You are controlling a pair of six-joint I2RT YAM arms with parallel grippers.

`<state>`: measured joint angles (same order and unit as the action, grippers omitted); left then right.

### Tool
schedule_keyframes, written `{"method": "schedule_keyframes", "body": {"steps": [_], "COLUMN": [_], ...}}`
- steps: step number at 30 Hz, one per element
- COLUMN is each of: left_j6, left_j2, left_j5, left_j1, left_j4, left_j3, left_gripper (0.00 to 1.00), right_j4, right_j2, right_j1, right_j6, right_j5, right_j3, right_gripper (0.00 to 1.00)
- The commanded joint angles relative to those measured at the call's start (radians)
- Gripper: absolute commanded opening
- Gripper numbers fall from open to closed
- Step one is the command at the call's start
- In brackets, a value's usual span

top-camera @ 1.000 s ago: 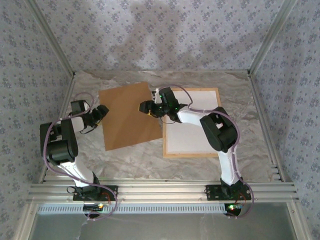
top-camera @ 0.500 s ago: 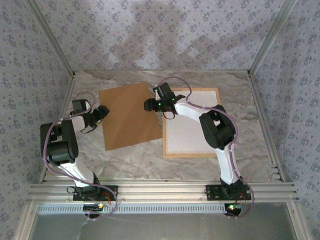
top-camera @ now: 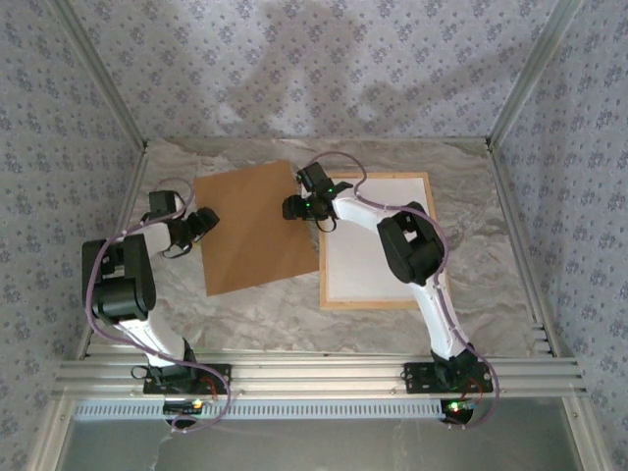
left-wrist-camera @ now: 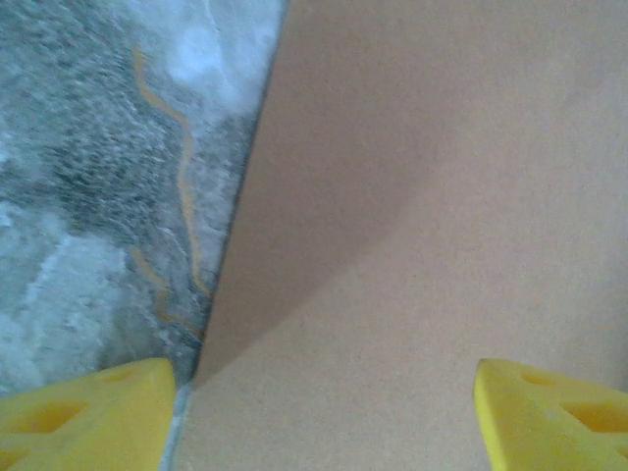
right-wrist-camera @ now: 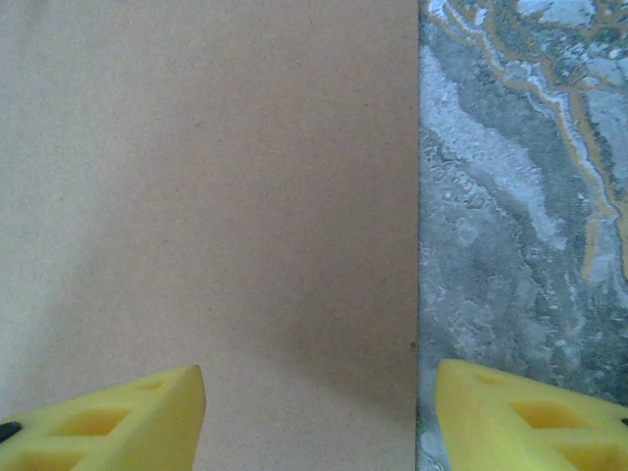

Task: Put the photo into the frame

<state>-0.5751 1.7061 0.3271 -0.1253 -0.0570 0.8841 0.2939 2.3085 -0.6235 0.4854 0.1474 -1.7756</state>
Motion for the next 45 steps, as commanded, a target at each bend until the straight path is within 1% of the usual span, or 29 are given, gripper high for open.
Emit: {"method": "schedule_keyframes", "body": {"steps": [1, 9, 12, 16, 19, 23, 31, 34, 39, 45], "left_j6": [0.026, 0.026, 0.024, 0.016, 0.006, 0.005, 0.006, 0.007, 0.006, 0.003], "left_j2": [0.021, 0.030, 0.034, 0.042, 0.051, 0.059, 0.060, 0.060, 0.056, 0.050], "left_j5": [0.009, 0.016, 0.018, 0.033, 0.051, 0.058, 0.057, 0.058, 0.058, 0.060], "left_j1": [0.018, 0.045, 0.048, 0.047, 0.047, 0.048, 0.047, 0.046, 0.047, 0.047], "left_j4": [-0.052, -0.044, -0.040, -0.019, 0.000, 0.008, 0.009, 0.009, 0.009, 0.015], "left_j3": [0.017, 0.007, 0.004, -0.011, -0.021, -0.021, -0.022, -0.021, -0.024, -0.029], "left_gripper": [0.80, 0.80, 0.80, 0.79, 0.80, 0.79, 0.80, 0.79, 0.80, 0.79], "right_j4": [0.080, 0.133, 0.129, 0.076, -0.001, -0.098, -0.226, -0.277, -0.408, -0.685], "right_j2": [0.037, 0.058, 0.058, 0.035, 0.002, -0.037, -0.149, -0.176, -0.209, -0.246], "right_j1": [-0.001, -0.010, -0.015, -0.012, 0.000, 0.020, 0.045, 0.050, 0.056, 0.060], "right_j6": [0.015, 0.036, 0.049, 0.064, 0.065, 0.078, 0.065, 0.080, 0.149, 0.310], "right_j5": [0.018, 0.069, 0.128, 0.258, 0.331, 0.438, 0.560, 0.601, 0.646, 0.627], "right_j3": [-0.021, -0.062, -0.073, -0.049, -0.019, 0.023, 0.155, 0.198, 0.278, 0.379], "right_gripper": [0.65, 0.65, 0.65, 0.62, 0.61, 0.54, 0.43, 0.41, 0.39, 0.38]}}
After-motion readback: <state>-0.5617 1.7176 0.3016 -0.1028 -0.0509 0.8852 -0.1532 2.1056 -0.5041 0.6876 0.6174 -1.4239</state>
